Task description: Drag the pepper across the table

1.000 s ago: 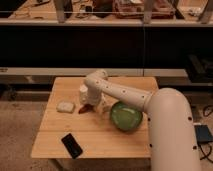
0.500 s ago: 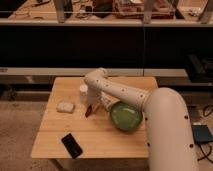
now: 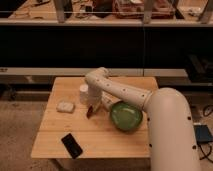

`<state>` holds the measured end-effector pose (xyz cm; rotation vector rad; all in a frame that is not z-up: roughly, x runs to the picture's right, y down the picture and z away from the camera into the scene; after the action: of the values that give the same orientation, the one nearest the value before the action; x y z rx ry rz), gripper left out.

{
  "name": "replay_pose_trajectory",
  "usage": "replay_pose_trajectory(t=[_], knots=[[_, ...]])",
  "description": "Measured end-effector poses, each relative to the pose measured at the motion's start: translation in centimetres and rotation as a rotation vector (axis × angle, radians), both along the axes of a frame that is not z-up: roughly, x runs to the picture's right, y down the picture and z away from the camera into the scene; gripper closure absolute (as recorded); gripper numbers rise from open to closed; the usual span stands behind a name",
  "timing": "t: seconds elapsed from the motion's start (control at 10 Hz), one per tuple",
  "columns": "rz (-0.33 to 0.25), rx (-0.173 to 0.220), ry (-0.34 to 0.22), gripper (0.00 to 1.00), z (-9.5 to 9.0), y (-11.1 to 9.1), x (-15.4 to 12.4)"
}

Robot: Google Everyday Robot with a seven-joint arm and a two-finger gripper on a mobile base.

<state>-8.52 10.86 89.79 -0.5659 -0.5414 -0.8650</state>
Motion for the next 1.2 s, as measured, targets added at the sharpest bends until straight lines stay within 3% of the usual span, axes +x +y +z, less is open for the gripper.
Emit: replay_pose_trajectory(t=[0.6,1.2], knots=[[-0.076,-0.017,-0.022,0.7,-1.8,3.4,-0.2],[-0.074,-0.025,0.004,0.7,-4.4,5.5,0.1]])
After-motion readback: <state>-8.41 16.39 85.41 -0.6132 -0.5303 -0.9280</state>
